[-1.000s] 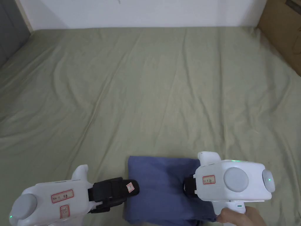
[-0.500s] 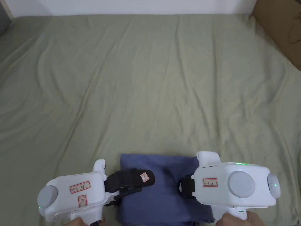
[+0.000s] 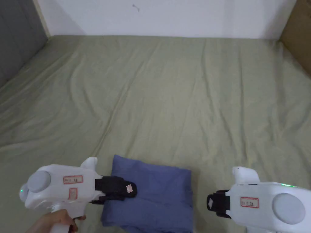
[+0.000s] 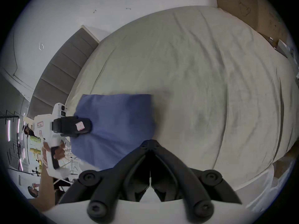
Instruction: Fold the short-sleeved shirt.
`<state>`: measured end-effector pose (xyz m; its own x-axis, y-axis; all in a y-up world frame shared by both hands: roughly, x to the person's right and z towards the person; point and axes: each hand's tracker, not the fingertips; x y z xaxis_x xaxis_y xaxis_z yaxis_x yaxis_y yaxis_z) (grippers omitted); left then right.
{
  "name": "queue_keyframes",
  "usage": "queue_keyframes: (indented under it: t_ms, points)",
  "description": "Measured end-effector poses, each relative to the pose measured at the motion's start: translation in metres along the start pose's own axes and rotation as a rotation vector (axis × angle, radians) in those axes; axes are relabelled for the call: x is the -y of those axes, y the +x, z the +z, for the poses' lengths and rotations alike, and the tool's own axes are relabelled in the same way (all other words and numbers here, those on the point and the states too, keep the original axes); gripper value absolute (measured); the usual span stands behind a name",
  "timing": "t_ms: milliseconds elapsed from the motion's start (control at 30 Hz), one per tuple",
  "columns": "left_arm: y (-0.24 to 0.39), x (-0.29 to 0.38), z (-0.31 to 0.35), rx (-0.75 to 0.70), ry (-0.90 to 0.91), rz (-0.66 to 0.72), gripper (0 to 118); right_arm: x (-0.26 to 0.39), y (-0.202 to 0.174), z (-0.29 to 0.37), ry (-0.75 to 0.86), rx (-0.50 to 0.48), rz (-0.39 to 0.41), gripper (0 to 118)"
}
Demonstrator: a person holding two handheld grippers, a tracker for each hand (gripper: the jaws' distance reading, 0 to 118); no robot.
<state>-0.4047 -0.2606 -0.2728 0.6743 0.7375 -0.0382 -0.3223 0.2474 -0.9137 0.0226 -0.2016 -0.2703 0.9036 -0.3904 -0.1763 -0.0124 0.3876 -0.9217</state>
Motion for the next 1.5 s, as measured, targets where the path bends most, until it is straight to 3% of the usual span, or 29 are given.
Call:
queue_keyframes:
  t_ms: [300,467,500,533,567,633,733,833,900,933,1000,1033,1167,1367,1500]
  points:
    - [-0.057,-0.076,0.137,-0.591,0.046,-0.093,27,0.003,0.002,-0.013,-0.031,0.047,-0.008,0]
    - [-0.074,-0.098,0.167,-0.993,0.017,-0.261,27,-0.001,-0.004,-0.029,-0.063,0.056,-0.015,0]
    - [-0.078,-0.099,0.168,-1.019,0.03,-0.27,33,-0.001,-0.006,-0.032,-0.066,0.056,-0.014,0]
    - [-0.083,-0.101,0.17,-1.058,0.046,-0.263,45,-0.002,-0.008,-0.034,-0.07,0.054,-0.009,0]
    - [-0.086,-0.104,0.17,-1.092,0.051,-0.244,73,-0.002,-0.011,-0.035,-0.075,0.052,-0.002,0]
    - [-0.096,-0.107,0.174,-1.173,0.101,-0.201,110,-0.001,-0.014,-0.036,-0.08,0.045,0.011,0]
    - [-0.093,-0.099,0.181,-1.087,0.202,-0.157,114,-0.002,-0.015,-0.036,-0.081,0.037,0.026,0]
    - [-0.087,-0.089,0.176,-0.973,0.185,-0.099,113,-0.004,-0.012,-0.037,-0.08,0.046,0.022,0]
    - [-0.087,-0.082,0.173,-0.917,0.2,-0.091,103,-0.003,-0.009,-0.034,-0.073,0.047,0.015,0]
    - [-0.081,-0.075,0.17,-0.889,0.226,-0.086,87,-0.002,-0.008,-0.032,-0.069,0.043,0.013,0]
    - [-0.074,-0.061,0.162,-0.813,0.273,-0.072,17,-0.001,-0.006,-0.028,-0.06,0.038,0.012,0]
    - [-0.068,-0.052,0.158,-0.763,0.289,-0.064,2,0.0,-0.006,-0.024,-0.054,0.037,0.011,0]
    - [-0.029,-0.015,0.14,-0.648,0.323,-0.086,1,0.002,0.002,-0.014,-0.031,0.032,-0.003,0]
    - [0.073,0.034,0.122,-0.701,0.449,-0.186,0,0.009,0.006,0.003,0.041,0.052,0.038,0]
    - [0.118,0.048,0.123,-0.665,0.531,-0.244,0,0.003,0.002,0.03,0.139,0.138,0.085,0]
